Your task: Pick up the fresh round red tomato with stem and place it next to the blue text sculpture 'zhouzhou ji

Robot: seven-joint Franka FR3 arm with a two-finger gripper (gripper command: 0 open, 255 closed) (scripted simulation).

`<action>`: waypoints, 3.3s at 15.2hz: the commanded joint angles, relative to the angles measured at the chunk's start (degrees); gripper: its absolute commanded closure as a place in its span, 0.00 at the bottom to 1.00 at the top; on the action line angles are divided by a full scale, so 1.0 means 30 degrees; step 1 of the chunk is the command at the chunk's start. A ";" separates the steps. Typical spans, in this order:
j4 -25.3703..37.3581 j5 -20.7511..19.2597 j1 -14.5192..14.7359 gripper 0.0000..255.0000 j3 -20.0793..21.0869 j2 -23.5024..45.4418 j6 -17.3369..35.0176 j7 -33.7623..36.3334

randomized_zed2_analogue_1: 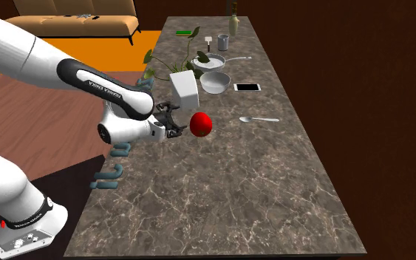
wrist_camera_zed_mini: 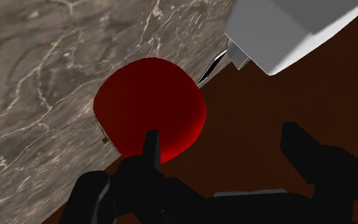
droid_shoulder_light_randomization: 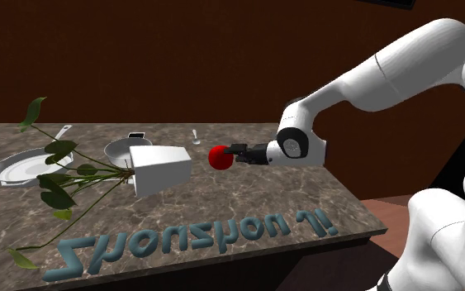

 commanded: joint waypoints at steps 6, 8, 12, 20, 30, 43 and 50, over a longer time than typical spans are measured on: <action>-0.2053 -0.3709 -0.4205 0.00 -0.1799 0.6043 -1.6039 0.1766; -0.1107 -0.3874 -0.5992 0.00 -0.1349 0.9111 -2.0435 0.2002; -0.0226 -0.3206 -0.5845 0.00 -0.1201 1.0151 -2.1016 0.2386; 0.0712 -0.2269 -0.5102 0.00 -0.1153 1.0647 -2.0414 0.2884; 0.0638 -0.1858 -0.4615 1.00 -0.1320 1.0912 -2.0576 0.2876; 0.0144 -0.2766 -0.3597 1.00 -0.2724 0.8937 -1.9365 0.3562; -0.0724 -0.2828 -0.4469 0.00 -0.2785 1.0758 -2.2111 0.2868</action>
